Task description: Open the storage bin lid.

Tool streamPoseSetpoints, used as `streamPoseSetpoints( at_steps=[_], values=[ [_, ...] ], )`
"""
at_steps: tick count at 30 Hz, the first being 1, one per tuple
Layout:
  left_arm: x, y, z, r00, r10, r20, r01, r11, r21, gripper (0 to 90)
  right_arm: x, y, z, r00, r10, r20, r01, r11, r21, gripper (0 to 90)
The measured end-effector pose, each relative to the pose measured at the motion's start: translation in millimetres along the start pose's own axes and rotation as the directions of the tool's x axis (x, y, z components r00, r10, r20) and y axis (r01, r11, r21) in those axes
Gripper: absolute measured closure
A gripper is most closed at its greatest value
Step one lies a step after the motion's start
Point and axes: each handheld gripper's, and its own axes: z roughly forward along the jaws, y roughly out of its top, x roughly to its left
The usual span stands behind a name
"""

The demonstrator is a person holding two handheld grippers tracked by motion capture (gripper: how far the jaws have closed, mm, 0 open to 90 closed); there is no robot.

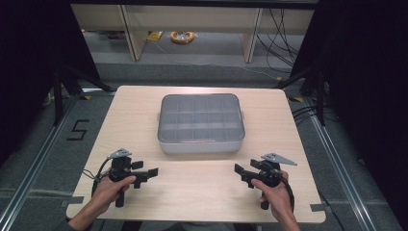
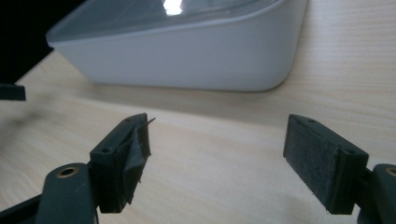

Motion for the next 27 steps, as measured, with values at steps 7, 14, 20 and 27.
streamPoseSetpoints(
  at_steps=[7,14,20,27],
  values=[
    [7.9,15.9,0.2,0.9963,-0.078,0.036,0.079,0.9963,-0.035,15.0,-19.3,23.7,4.4,0.9983,0.057,0.006,-0.057,0.9983,-0.009,24.1],
    [11.3,34.4,-0.6,0.9966,-0.071,0.043,0.073,0.9960,-0.052,14.8,-31.9,55.6,11.5,0.9838,0.179,-0.007,-0.179,0.9829,-0.041,22.4],
    [18.3,53.5,7.7,0.9962,-0.079,0.036,0.081,0.9952,-0.055,15.0,-48.5,79.9,24.3,0.9824,0.184,-0.035,-0.186,0.9801,-0.071,22.0],
    [27.1,75.7,19.4,0.9956,-0.091,0.022,0.092,0.9944,-0.053,14.9,-56.7,95.5,43.7,0.9768,0.211,-0.034,-0.213,0.9744,-0.071,21.6]
  ],
)
